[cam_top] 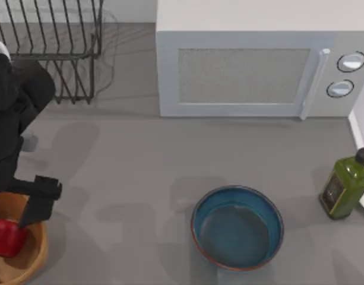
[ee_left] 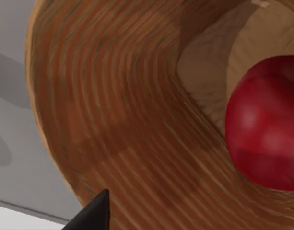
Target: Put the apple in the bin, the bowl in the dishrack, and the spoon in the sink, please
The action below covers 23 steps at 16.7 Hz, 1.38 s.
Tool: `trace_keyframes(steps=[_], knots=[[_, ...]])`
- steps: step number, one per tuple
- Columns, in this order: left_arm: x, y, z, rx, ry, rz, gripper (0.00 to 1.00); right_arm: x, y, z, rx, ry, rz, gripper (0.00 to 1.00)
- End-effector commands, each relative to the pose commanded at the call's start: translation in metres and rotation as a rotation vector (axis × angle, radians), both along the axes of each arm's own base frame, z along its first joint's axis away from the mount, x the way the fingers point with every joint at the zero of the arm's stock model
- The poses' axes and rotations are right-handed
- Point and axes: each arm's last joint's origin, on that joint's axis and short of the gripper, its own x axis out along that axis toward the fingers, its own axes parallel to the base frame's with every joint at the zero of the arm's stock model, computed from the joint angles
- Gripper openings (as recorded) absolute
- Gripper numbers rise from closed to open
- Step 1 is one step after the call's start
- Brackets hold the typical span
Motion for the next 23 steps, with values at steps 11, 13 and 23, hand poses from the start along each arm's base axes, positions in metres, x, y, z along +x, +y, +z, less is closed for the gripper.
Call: trace_keyframes(steps=[11,13,23], knots=[[-0.059,0.039,-0.003,-0.276,-0.459,0.084,1.0,0.0,0.0,0.0,0.0,0.0,0.0,1.0],[-0.083,0.047,-0.011,-0.328,-0.644,0.059,1.0,0.0,0.0,0.0,0.0,0.0,0.0,1.0],[-0.137,0.058,-0.044,-0.303,-1.534,-0.223,1.0,0.0,0.0,0.0,0.0,0.0,0.0,1.0]])
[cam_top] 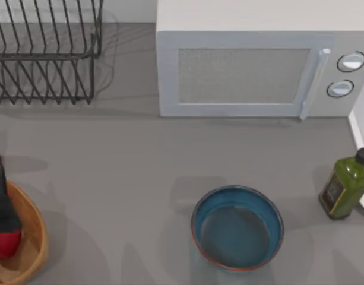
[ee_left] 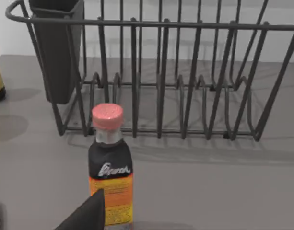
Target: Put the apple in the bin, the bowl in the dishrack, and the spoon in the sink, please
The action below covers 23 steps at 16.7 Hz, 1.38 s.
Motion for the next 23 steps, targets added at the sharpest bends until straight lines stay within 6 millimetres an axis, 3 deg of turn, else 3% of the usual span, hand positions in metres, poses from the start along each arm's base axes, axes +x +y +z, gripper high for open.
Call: trace_keyframes(steps=[4,11,16,19,23], knots=[[-0.004,0.0,0.009,0.02,-0.16,0.0,1.0,0.0,0.0,0.0,0.0,0.0,0.0,1.0],[-0.003,-0.001,0.014,0.0,-0.137,-0.004,1.0,0.0,0.0,0.0,0.0,0.0,0.0,1.0],[0.005,-0.006,0.061,-0.144,0.045,-0.004,1.0,0.0,0.0,0.0,0.0,0.0,0.0,1.0],[0.03,-0.015,0.102,-0.251,0.243,0.011,1.0,0.0,0.0,0.0,0.0,0.0,0.0,1.0],[0.096,-0.045,0.138,-0.338,0.593,0.062,1.0,0.0,0.0,0.0,0.0,0.0,0.0,1.0]])
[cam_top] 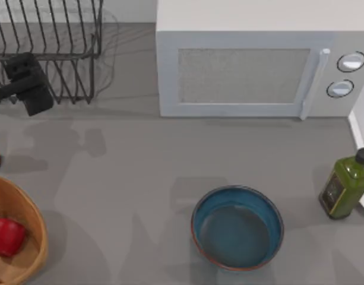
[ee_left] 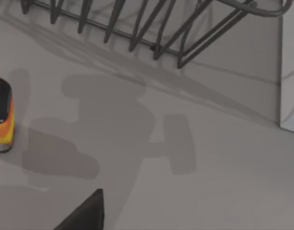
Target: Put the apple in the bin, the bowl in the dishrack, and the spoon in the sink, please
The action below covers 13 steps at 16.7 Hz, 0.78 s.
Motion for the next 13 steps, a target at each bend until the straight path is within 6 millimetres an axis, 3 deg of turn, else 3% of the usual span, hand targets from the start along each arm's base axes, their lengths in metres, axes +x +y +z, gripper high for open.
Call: trace_keyframes(steps=[4,7,10,13], knots=[[0.079,-0.063,-0.007,0.014,0.367,0.011,1.0,0.0,0.0,0.0,0.0,0.0,0.0,1.0],[0.115,-0.128,-0.03,0.073,0.579,-0.002,1.0,0.0,0.0,0.0,0.0,0.0,0.0,1.0],[0.122,-0.199,-0.048,0.136,0.706,-0.046,1.0,0.0,0.0,0.0,0.0,0.0,0.0,1.0],[0.105,-0.265,-0.056,0.183,0.767,-0.115,1.0,0.0,0.0,0.0,0.0,0.0,0.0,1.0]])
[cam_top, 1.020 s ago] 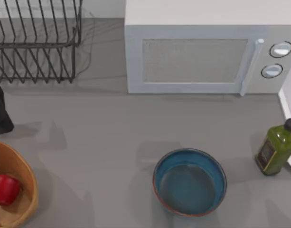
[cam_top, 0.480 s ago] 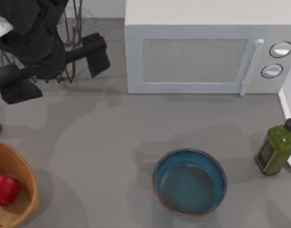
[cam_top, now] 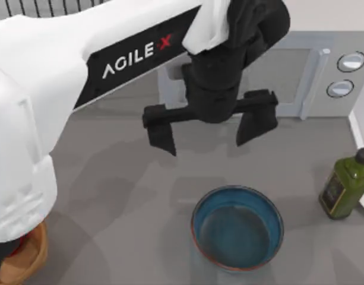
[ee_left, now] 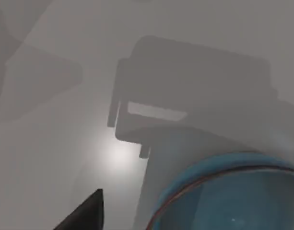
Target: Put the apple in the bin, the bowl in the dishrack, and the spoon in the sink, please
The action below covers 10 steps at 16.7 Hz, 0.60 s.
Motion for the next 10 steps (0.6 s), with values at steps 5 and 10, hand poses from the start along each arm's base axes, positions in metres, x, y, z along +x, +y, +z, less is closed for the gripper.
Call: trace_keyframes(steps=[5,10], knots=[[-0.05,-0.08,-0.008,0.002,0.049,-0.129,1.0,0.0,0.0,0.0,0.0,0.0,0.0,1.0],[-0.077,-0.104,-0.005,-0.016,0.053,-0.19,1.0,0.0,0.0,0.0,0.0,0.0,0.0,1.0]])
